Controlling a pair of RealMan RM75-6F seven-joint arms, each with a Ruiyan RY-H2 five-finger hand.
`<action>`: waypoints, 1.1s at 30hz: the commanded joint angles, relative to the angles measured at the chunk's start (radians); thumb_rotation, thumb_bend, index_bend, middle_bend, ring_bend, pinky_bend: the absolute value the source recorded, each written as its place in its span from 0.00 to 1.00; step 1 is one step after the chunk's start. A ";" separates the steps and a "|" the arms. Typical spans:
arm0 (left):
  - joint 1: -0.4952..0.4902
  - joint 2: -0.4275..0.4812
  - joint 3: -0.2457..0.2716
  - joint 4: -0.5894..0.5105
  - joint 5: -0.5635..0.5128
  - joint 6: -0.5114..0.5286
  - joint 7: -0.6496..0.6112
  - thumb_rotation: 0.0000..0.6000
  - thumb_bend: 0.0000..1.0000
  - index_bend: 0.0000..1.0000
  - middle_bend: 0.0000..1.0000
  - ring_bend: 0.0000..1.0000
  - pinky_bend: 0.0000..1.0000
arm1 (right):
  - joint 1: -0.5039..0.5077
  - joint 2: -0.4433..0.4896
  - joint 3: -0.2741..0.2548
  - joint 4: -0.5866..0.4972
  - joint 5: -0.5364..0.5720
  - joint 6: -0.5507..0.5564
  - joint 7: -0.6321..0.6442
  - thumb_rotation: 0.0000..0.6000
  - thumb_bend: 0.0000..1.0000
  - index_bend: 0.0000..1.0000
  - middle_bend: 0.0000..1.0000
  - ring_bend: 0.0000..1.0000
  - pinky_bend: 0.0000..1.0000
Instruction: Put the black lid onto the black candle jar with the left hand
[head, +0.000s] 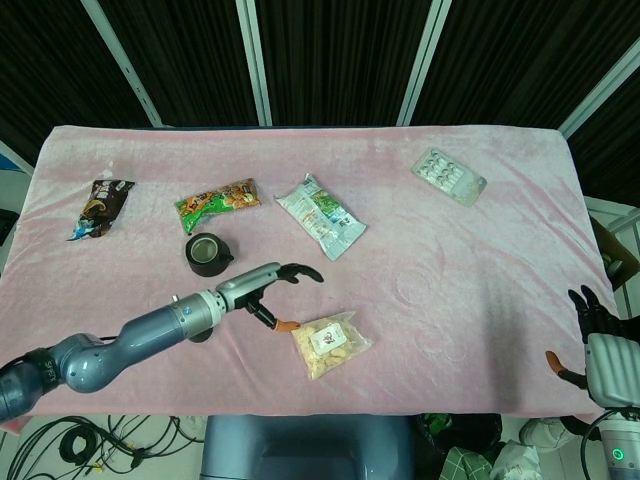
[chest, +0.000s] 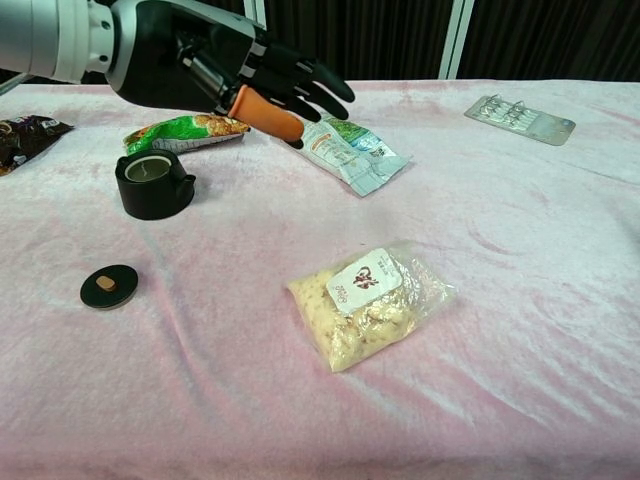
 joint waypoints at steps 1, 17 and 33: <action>0.031 0.116 0.195 -0.047 0.144 0.228 0.272 1.00 0.25 0.20 0.12 0.00 0.13 | -0.001 -0.001 0.001 0.000 0.002 0.001 -0.001 1.00 0.18 0.00 0.02 0.14 0.19; 0.133 0.134 0.541 -0.113 0.130 0.695 0.732 1.00 0.27 0.31 0.12 0.00 0.11 | -0.001 -0.007 0.003 -0.001 0.007 0.004 -0.015 1.00 0.18 0.00 0.03 0.14 0.19; 0.107 -0.006 0.581 0.064 0.122 0.678 0.693 1.00 0.31 0.37 0.12 0.00 0.06 | 0.000 -0.002 0.005 -0.002 0.013 0.000 -0.009 1.00 0.18 0.00 0.03 0.14 0.19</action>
